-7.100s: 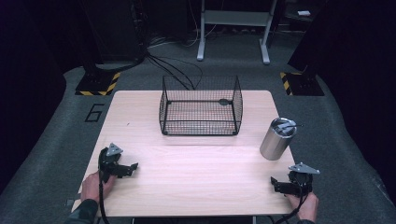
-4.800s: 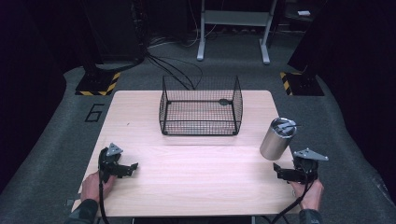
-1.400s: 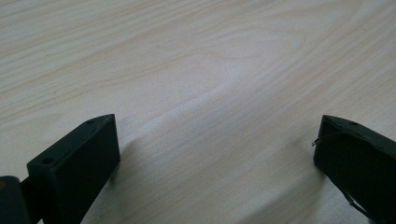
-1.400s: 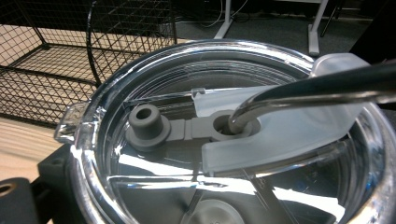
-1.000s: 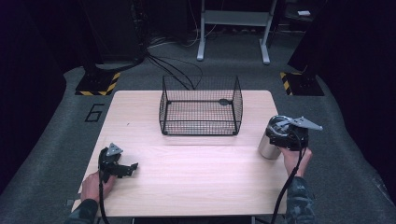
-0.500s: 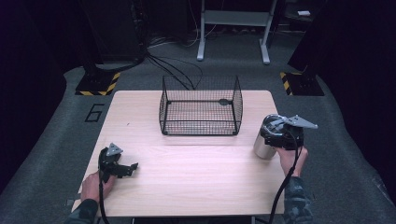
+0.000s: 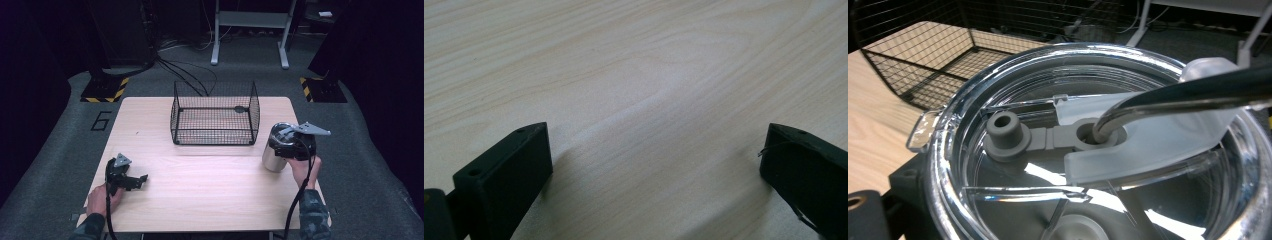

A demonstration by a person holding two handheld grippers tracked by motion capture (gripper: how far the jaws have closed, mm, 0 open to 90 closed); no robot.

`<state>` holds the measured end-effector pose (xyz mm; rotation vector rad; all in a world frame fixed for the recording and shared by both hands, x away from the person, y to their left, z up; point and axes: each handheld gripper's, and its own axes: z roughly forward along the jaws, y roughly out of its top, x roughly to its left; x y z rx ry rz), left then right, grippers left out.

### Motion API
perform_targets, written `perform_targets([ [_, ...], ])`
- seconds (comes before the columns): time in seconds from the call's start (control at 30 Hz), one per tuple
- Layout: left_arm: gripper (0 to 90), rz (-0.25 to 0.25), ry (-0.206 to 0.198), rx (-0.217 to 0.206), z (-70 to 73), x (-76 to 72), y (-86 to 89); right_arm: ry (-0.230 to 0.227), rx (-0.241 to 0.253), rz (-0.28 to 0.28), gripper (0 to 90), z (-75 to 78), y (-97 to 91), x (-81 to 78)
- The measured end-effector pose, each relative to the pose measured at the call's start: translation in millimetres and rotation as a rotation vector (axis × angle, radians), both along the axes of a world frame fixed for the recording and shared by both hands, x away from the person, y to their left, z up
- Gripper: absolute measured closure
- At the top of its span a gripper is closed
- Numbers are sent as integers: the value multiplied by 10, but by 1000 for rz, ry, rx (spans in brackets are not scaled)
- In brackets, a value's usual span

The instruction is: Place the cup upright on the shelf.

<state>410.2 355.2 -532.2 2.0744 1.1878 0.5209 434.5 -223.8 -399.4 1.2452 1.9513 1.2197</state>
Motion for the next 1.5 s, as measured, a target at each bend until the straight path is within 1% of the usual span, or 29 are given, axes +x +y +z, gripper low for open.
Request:
perform_targets([
  [0.1,1,-2,-3,3,0,2,2,2,6,25,35,36,87,13],
  [0.17,1,-1,-2,2,0,1,1,-3,-1,46,35,69,138,22],
  [0.23,1,-2,-3,3,0,2,2,-4,11,55,35,104,205,24],
  [0.27,1,-2,-3,3,0,2,2,-4,11,55,35,104,205,24],
  [0.33,1,-1,0,2,1,0,1,-1,15,73,35,139,289,34],
  [0.37,1,-2,-3,3,0,2,2,-2,6,85,35,144,306,38],
  [0.4,1,-2,-3,3,0,2,1,-3,7,93,35,148,331,43],
  [0.47,1,-1,-1,1,0,1,1,8,16,99,35,161,390,49],
  [0.5,1,-2,0,2,1,0,1,7,11,109,36,168,412,51],
  [0.57,1,-2,-1,3,1,1,1,12,19,124,36,187,473,57],
  [0.7,1,-1,-3,3,0,1,1,9,7,158,36,239,573,63],
  [0.77,1,-3,-4,7,1,3,4,10,11,172,36,267,612,74],
  [0.97,1,-2,-3,5,1,1,2,11,28,197,36,341,711,91],
  [1.3,1,0,0,1,0,0,0,3,23,224,36,502,820,126],
  [1.5,1,-2,-3,3,0,2,2,-7,35,235,36,602,886,168],
])
